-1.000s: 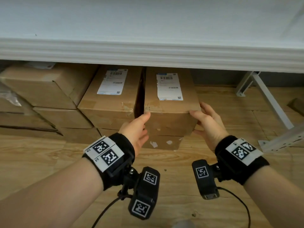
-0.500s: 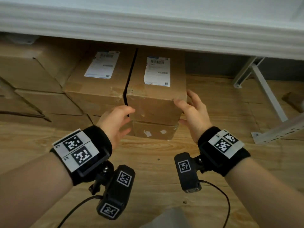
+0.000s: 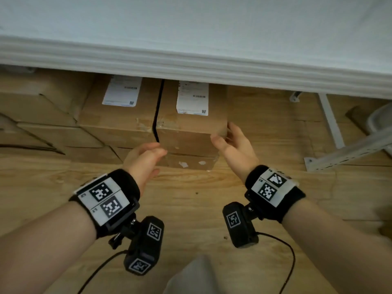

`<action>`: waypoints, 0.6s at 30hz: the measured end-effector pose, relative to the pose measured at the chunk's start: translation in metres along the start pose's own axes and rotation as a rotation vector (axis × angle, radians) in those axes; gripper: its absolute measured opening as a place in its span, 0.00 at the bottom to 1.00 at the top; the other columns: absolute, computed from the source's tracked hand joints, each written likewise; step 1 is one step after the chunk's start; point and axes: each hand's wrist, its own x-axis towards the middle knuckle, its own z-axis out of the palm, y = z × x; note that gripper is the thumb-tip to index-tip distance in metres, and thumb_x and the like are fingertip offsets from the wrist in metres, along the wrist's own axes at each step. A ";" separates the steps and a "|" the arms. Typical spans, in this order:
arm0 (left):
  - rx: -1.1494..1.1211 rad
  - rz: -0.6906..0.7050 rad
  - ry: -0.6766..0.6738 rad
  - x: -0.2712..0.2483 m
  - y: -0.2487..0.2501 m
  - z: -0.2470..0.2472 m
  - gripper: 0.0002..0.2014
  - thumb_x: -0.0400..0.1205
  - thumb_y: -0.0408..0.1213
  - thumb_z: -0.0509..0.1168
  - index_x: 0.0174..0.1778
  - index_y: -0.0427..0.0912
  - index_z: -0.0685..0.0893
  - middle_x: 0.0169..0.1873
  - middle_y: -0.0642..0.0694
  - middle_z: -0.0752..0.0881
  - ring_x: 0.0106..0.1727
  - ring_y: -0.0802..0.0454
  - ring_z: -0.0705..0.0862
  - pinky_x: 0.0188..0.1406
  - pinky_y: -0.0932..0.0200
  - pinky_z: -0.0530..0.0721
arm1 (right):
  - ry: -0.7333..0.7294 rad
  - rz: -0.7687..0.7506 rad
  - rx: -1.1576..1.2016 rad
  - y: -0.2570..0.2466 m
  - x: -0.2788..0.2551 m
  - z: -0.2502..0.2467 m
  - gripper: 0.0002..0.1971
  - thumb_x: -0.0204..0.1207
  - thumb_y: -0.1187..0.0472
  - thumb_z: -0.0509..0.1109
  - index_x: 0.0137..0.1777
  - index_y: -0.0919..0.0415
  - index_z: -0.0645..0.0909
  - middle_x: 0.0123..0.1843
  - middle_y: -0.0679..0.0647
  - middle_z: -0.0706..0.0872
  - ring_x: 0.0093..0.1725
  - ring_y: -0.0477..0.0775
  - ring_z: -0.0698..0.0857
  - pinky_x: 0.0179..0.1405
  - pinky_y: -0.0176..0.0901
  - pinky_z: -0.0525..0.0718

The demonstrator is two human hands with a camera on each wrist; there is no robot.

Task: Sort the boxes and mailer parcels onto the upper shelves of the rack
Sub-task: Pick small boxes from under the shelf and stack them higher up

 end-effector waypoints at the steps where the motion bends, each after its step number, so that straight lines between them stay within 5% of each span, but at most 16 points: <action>1: 0.035 -0.024 -0.011 -0.008 0.004 -0.001 0.11 0.80 0.37 0.69 0.58 0.52 0.83 0.61 0.50 0.83 0.62 0.54 0.81 0.59 0.53 0.81 | -0.029 0.031 -0.045 -0.007 -0.007 -0.004 0.39 0.78 0.45 0.69 0.84 0.49 0.55 0.79 0.48 0.71 0.74 0.49 0.74 0.75 0.53 0.73; 6: 0.383 -0.013 -0.121 -0.069 0.030 -0.009 0.13 0.81 0.38 0.67 0.61 0.51 0.82 0.59 0.50 0.84 0.60 0.52 0.82 0.63 0.50 0.81 | -0.132 0.115 -0.420 -0.054 -0.049 -0.027 0.37 0.80 0.42 0.66 0.83 0.56 0.57 0.81 0.57 0.68 0.75 0.59 0.73 0.71 0.55 0.75; 10: 0.761 0.103 -0.294 -0.129 0.065 -0.020 0.15 0.82 0.40 0.66 0.65 0.49 0.80 0.60 0.54 0.83 0.56 0.58 0.81 0.56 0.63 0.76 | -0.238 -0.026 -0.714 -0.113 -0.098 -0.051 0.27 0.82 0.50 0.64 0.79 0.56 0.65 0.75 0.59 0.73 0.69 0.59 0.76 0.59 0.40 0.71; 14: 1.001 0.151 -0.428 -0.203 0.128 -0.035 0.17 0.83 0.40 0.64 0.69 0.48 0.78 0.64 0.53 0.81 0.57 0.57 0.81 0.59 0.62 0.78 | -0.405 -0.124 -0.878 -0.196 -0.159 -0.079 0.28 0.83 0.55 0.62 0.81 0.56 0.61 0.76 0.58 0.69 0.73 0.61 0.73 0.69 0.51 0.74; 18: 1.141 0.253 -0.501 -0.287 0.226 -0.050 0.19 0.83 0.39 0.63 0.71 0.48 0.74 0.67 0.52 0.79 0.60 0.56 0.81 0.62 0.60 0.81 | -0.439 -0.277 -0.995 -0.305 -0.227 -0.112 0.29 0.82 0.57 0.62 0.82 0.57 0.59 0.81 0.58 0.64 0.77 0.60 0.68 0.74 0.52 0.73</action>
